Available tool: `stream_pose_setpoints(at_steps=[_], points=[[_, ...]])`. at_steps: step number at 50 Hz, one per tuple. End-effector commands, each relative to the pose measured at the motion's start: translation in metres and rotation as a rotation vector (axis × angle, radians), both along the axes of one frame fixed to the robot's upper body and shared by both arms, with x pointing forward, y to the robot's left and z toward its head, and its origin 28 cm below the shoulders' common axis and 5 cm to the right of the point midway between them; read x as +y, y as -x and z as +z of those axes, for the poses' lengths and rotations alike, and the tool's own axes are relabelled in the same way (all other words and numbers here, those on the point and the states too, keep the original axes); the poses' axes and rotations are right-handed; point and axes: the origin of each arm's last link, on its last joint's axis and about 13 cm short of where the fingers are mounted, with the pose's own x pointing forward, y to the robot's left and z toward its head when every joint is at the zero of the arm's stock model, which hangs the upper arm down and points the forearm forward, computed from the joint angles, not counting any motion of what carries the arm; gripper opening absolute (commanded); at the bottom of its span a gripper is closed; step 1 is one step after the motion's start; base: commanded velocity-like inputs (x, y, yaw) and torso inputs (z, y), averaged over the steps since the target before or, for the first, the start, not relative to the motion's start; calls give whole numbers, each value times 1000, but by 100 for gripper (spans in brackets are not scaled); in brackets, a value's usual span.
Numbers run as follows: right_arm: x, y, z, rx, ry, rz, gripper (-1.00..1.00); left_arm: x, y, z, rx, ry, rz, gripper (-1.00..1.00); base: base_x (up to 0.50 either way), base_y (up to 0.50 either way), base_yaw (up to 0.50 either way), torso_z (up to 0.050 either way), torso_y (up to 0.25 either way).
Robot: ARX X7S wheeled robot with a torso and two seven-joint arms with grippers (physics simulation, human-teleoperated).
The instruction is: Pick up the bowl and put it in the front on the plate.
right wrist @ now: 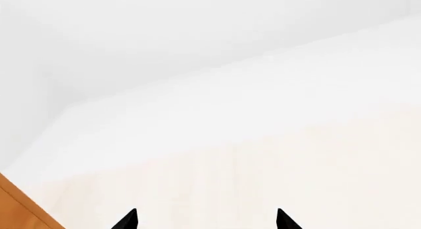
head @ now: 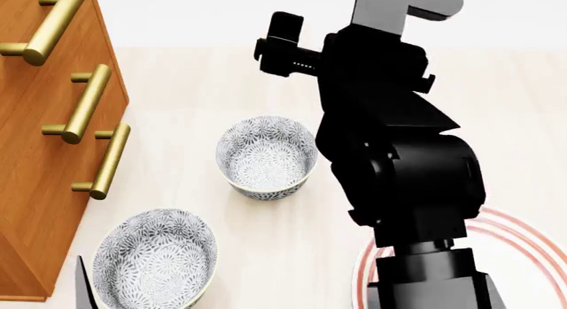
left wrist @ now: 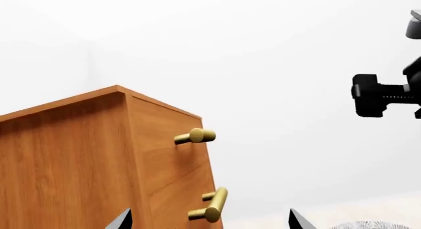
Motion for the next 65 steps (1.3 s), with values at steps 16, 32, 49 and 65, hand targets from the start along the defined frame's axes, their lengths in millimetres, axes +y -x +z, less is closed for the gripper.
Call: stream_pose_setpoints(at_steps=[16,32,49,65], points=[[13,-16,-28,172,-4,-44,100,0,-2,-3,38,7,-2,100,0,0,0,0,0],[13,-17,-48,199,65,-46,100,0,-3,-5,57,17,-5,100,0,0,0,0,0],[19,-14,-64,239,71,-31,100,1,-4,-6,71,21,-5,100,0,0,0,0,0],[22,-8,-71,282,28,-16,100,0,-4,-7,77,16,-9,100,0,0,0,0,0]])
